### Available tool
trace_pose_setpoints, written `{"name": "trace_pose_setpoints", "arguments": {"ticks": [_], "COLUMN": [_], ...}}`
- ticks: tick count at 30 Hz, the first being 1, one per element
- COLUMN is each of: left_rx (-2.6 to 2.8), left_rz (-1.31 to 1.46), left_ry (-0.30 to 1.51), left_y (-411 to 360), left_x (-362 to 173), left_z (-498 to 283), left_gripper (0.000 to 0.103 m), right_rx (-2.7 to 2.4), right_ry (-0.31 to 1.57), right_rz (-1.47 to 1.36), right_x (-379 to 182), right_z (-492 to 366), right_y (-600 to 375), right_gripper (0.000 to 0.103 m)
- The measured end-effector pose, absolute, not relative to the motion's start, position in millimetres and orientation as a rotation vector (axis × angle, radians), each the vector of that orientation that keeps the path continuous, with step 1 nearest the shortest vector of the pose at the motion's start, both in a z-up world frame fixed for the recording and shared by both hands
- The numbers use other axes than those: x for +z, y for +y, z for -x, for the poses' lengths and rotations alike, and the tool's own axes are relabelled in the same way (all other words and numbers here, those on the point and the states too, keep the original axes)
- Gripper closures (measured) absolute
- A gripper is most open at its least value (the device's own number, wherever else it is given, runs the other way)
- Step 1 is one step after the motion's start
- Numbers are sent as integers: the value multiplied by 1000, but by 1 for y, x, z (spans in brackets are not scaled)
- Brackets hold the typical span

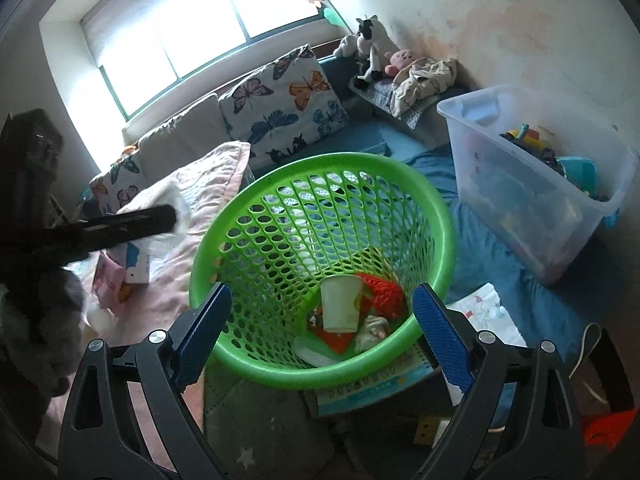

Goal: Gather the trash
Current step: 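Carry both cups to the green basket and open both tools to drop them, then move both tools back over the bed toward the bottle and pink packet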

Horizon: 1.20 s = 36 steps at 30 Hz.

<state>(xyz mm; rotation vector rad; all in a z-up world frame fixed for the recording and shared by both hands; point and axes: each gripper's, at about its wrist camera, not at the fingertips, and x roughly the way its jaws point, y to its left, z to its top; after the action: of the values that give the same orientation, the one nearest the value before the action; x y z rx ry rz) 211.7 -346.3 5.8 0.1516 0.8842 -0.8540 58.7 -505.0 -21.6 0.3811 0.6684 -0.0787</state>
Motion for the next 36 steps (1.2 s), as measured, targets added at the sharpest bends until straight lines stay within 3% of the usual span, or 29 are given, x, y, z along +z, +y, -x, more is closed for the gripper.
{"name": "trace_pose_setpoints", "arguments": {"ticks": [5, 8, 16, 36], "left_rx": [-862, -872, -852, -403], "left_rz": [-141, -128, -102, 82], "left_ry": [917, 909, 877, 845], "left_y": [-354, -353, -325, -141], "left_x": [-3, -3, 8, 18], "left_z": [-214, -211, -198, -185], "left_gripper": [34, 22, 22, 22], "right_rx": [-83, -85, -67, 126], "right_ry": [675, 678, 680, 698], "right_rz": [-393, -411, -404, -301], "right_x": [-24, -27, -23, -6], "right_z": [-53, -48, -43, -77], "right_y": [-505, -505, -493, -413], "right_gripper": [12, 12, 12, 12]}}
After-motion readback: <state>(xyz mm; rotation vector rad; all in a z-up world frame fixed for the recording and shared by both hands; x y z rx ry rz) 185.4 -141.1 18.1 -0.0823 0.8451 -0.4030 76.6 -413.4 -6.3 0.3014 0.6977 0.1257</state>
